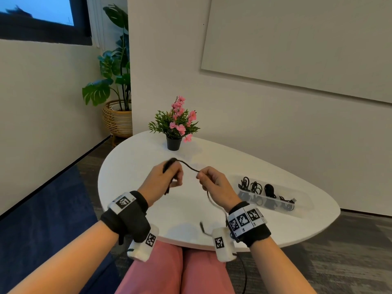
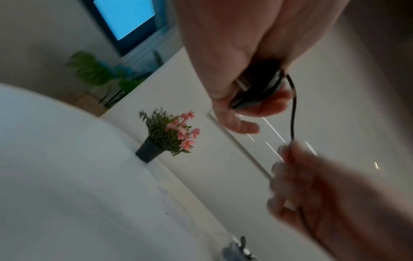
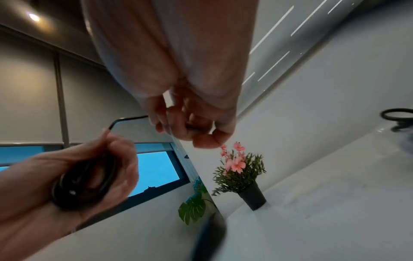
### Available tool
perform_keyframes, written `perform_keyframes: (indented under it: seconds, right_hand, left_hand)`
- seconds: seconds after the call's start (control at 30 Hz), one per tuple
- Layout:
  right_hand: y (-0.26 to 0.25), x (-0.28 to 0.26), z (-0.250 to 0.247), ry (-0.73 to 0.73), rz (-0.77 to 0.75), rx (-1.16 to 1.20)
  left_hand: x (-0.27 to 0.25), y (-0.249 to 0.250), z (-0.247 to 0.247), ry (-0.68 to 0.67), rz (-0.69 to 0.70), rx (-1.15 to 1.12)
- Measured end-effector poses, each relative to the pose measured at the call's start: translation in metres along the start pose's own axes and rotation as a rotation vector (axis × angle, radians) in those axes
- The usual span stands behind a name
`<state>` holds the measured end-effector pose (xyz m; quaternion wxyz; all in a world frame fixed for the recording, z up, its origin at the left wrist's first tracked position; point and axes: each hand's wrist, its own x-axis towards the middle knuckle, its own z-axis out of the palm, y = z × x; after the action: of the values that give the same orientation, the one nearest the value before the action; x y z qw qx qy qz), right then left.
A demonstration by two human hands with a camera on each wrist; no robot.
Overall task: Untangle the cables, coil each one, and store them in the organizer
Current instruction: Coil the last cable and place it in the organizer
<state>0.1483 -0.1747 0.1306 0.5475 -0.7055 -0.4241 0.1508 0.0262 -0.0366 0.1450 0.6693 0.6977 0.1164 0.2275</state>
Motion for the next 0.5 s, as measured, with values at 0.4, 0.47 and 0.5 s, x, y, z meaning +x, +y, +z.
perform_keyframes:
  seconds: [0.4, 0.47, 0.5]
  right_hand:
    - [0.029, -0.029, 0.024, -0.297, 0.078, -0.173]
    - [0.026, -0.030, 0.021, -0.267, 0.121, -0.123]
    - [0.023, -0.029, 0.018, -0.228, 0.121, -0.143]
  left_hand:
    - [0.012, 0.013, -0.016, 0.403, -0.066, -0.560]
    - [0.016, 0.009, -0.024, 0.491, -0.055, -0.331]
    - [0.018, 0.006, -0.028, 0.500, -0.033, -0.169]
